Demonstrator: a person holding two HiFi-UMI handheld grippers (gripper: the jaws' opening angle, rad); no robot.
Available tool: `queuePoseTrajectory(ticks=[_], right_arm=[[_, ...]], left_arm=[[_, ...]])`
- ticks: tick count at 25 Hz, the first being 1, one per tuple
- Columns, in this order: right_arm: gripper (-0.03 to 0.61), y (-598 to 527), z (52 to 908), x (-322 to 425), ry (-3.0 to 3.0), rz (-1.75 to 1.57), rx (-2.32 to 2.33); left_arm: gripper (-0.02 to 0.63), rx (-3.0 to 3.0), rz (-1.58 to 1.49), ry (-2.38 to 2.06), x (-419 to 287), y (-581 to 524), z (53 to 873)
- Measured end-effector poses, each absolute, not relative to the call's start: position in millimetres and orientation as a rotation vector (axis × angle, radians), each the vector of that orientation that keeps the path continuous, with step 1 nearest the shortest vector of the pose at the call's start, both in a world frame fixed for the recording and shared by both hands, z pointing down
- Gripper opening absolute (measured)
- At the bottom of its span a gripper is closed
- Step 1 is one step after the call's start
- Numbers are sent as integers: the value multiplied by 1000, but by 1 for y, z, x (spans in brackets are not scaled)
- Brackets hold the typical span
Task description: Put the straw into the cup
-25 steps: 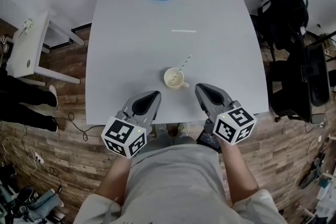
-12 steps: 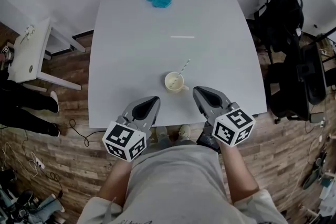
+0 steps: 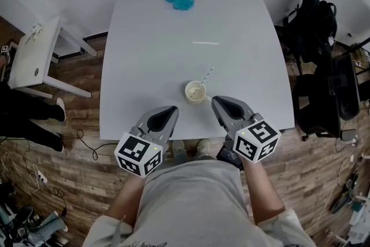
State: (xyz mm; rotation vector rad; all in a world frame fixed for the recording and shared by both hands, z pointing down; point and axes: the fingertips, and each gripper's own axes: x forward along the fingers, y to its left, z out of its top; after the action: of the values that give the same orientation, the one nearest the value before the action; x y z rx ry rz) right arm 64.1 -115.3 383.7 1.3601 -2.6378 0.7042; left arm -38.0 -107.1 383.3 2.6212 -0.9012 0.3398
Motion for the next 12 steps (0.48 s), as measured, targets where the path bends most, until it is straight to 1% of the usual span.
queuePoseTrajectory(ticks=[12], right_arm=[[5,-121,384,63,-2634,693,1337]], left_arm=[[15,2638,336,-882,-32,-114,380]])
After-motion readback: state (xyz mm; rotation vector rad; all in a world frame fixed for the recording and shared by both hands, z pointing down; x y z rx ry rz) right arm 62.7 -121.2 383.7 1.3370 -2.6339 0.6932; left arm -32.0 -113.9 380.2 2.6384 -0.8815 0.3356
